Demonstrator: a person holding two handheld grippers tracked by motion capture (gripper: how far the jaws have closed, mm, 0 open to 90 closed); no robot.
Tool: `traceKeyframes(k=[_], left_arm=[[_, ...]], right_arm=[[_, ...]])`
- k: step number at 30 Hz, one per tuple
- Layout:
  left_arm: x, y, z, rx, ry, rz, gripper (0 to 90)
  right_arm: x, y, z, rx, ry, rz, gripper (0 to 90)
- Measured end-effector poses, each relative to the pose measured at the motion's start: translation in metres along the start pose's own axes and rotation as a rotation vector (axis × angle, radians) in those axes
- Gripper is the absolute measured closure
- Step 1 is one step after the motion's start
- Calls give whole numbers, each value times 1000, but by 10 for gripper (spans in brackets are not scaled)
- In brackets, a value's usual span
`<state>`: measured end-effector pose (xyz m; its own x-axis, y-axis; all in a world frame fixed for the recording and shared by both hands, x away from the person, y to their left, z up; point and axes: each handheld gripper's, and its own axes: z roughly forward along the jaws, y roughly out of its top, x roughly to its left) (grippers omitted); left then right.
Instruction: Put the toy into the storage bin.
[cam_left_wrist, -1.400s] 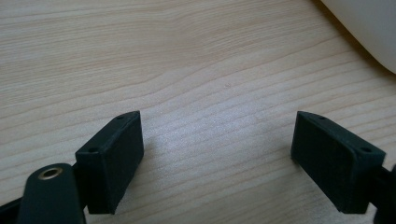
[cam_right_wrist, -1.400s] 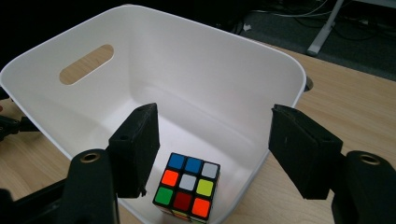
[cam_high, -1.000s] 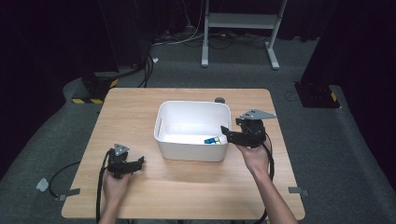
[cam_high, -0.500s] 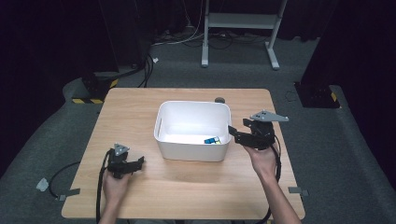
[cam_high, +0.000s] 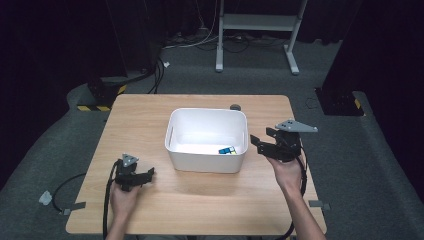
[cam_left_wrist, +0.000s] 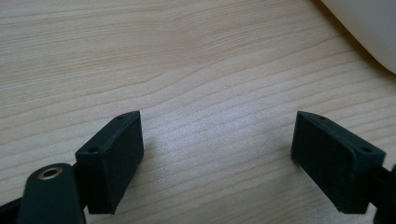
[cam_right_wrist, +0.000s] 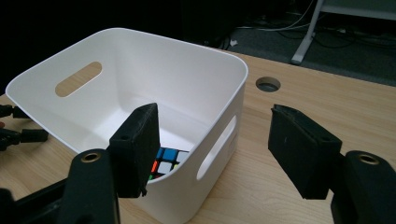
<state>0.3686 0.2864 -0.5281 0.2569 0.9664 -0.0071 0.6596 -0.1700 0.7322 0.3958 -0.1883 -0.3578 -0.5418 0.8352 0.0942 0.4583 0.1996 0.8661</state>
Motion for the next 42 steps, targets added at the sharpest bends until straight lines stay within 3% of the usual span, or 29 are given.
traceKeyframes(k=[42], left_arm=[[0, 0, 0, 0, 0, 0, 171]], right_arm=[[-17, -26, -32, -33, -29, 35, 341]])
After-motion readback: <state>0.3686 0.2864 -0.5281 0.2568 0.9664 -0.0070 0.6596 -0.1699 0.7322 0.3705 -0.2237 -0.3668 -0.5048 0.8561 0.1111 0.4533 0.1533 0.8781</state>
